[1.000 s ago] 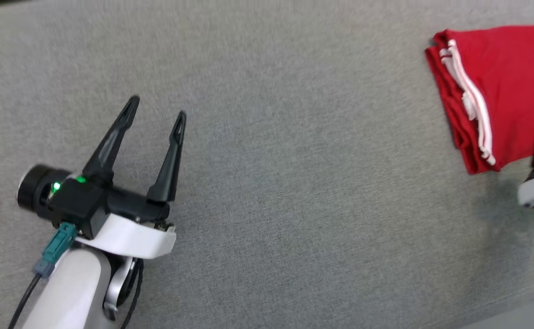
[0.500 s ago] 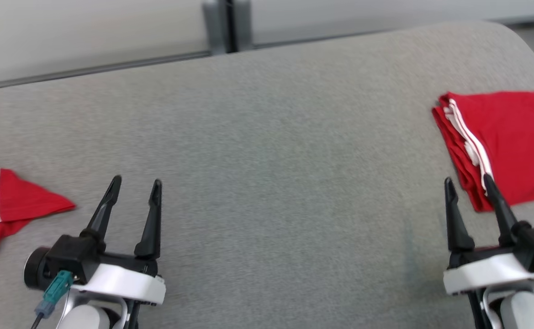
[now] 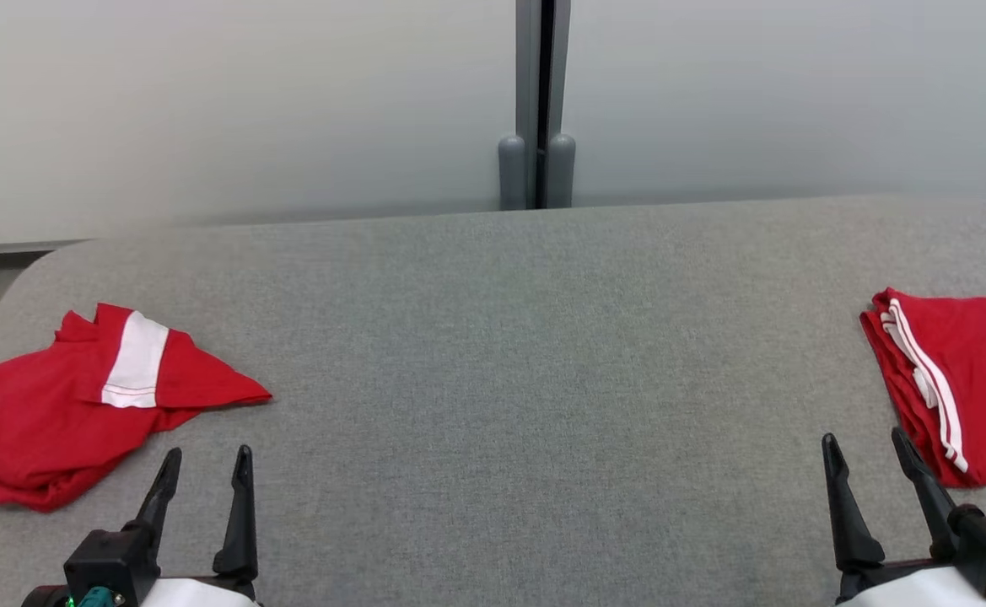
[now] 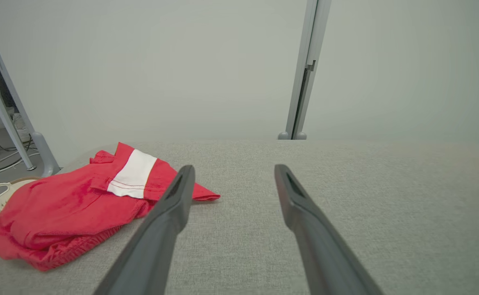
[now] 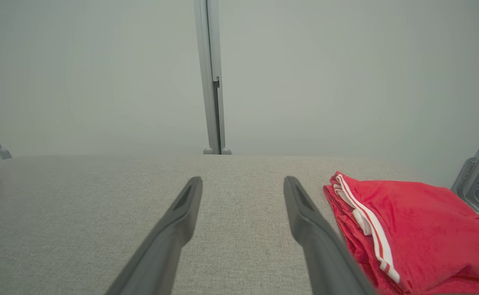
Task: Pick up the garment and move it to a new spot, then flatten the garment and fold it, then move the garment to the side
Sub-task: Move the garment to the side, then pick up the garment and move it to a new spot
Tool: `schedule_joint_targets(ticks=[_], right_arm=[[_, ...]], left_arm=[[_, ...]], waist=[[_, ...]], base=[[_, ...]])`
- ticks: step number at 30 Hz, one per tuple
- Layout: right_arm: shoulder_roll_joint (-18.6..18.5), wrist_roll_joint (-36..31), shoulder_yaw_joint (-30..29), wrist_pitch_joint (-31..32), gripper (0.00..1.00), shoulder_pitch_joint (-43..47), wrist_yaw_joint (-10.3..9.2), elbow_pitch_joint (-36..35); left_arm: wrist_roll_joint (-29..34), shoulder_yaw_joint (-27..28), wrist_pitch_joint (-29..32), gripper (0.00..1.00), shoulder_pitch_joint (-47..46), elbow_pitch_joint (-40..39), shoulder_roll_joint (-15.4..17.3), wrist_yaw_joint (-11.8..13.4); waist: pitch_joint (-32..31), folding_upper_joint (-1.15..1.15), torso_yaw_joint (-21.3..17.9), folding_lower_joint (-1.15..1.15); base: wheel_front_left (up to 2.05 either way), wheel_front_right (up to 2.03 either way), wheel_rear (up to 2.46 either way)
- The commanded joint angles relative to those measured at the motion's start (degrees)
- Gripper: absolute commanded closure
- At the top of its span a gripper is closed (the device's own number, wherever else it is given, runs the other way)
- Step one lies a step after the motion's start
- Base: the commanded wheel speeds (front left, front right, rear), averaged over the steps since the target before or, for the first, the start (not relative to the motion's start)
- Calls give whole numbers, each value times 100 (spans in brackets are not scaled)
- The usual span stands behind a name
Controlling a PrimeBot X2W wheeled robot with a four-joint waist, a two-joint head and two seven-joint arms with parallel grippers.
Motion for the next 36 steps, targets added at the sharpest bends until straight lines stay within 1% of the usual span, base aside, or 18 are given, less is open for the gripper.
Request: schedule_joint_targets(ticks=[1,6,12,28,36], right_arm=[[5,28,-40,60,0,116,-12,-85],[20,71,-6,180,0,356,-12,-329],[22,115,47,295,0,512,-12,-442],[-25,149,-152,381,0,599,-11,-421],[-41,190,-150,410,0,589,-11,-390]], left_arm=[[33,-1,43,0,71,-71,21,55],[57,-69,208,0,241,-266,59,131],[72,-108,314,0,391,-366,110,197],[38,-213,457,0,527,-444,127,293],[38,-235,488,0,541,-491,122,356]], waist=[[-193,0,102,0],[-339,0,96,0],[-499,0,72,0],[-641,0,92,0],[-666,0,88,0]], base=[[0,0,0],[0,0,0],[0,0,0],[0,0,0],[0,0,0]])
